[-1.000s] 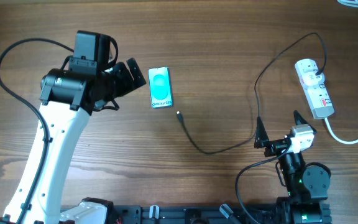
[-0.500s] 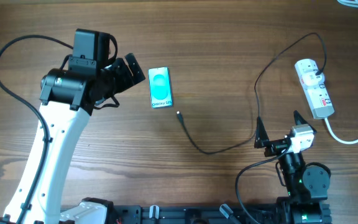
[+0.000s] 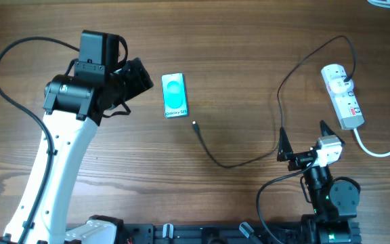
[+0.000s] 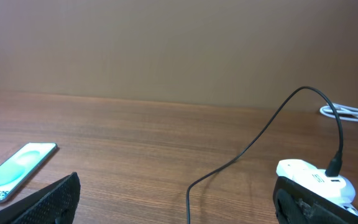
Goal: Plug charger to phone and switch on socket
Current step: 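Move the left gripper forward over the Galaxy S25 phone, then lower the left gripper onto the phone's top edge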
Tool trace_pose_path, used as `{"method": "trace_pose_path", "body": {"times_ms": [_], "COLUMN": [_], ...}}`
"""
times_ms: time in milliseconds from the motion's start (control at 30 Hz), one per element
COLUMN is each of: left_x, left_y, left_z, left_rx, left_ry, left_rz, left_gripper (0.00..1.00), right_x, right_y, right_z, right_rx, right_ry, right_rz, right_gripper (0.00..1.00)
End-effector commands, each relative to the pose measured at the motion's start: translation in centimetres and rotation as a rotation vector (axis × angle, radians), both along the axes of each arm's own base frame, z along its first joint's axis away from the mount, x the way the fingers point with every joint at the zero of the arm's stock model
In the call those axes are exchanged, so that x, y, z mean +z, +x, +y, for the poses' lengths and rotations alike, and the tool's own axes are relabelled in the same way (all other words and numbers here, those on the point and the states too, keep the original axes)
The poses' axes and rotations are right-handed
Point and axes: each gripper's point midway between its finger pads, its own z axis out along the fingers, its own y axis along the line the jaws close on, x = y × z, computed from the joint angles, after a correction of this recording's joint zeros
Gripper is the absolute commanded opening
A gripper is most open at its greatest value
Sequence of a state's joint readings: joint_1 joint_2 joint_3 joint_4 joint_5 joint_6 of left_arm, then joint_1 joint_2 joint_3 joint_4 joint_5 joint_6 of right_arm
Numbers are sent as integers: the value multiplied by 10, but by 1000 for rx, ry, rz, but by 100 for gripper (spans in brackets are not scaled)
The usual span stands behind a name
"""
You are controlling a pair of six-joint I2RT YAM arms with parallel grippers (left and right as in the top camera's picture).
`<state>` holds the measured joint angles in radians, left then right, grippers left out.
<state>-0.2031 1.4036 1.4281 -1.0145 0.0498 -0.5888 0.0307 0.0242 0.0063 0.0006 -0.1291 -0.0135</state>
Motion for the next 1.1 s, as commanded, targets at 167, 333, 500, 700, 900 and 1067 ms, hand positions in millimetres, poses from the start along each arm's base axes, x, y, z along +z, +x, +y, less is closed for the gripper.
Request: {"method": "trace_pose_path", "body": {"times_ms": [167,333,500,700,900,1067], "left_x": [6,-13,-58,-109,-132,-135], "left_y": [-1,4,14,23,36,43], "left_z": [-26,-30,-50,-73,-79,-81], "left_rx": [-79,-47,-55,-98,-101,-101], "left_ry": [-121,-80,-25,11,14,9], "left_rz": [2,49,153,249,259,243], "left_gripper": [5,4,13,24,52,100], "right_x": [1,1,1,1,1,1], "right_y": [1,1,1,1,1,1], "right_z": [-4,-4,-4,-4,-4,-4], "right_rx": [-23,-23,-23,-23,-23,-23], "right_ry": [-10,-10,-10,-10,-10,-10], "right_rz": [-6,-6,-6,-6,-6,-6], "right_gripper": [100,100,100,100,100,100]}}
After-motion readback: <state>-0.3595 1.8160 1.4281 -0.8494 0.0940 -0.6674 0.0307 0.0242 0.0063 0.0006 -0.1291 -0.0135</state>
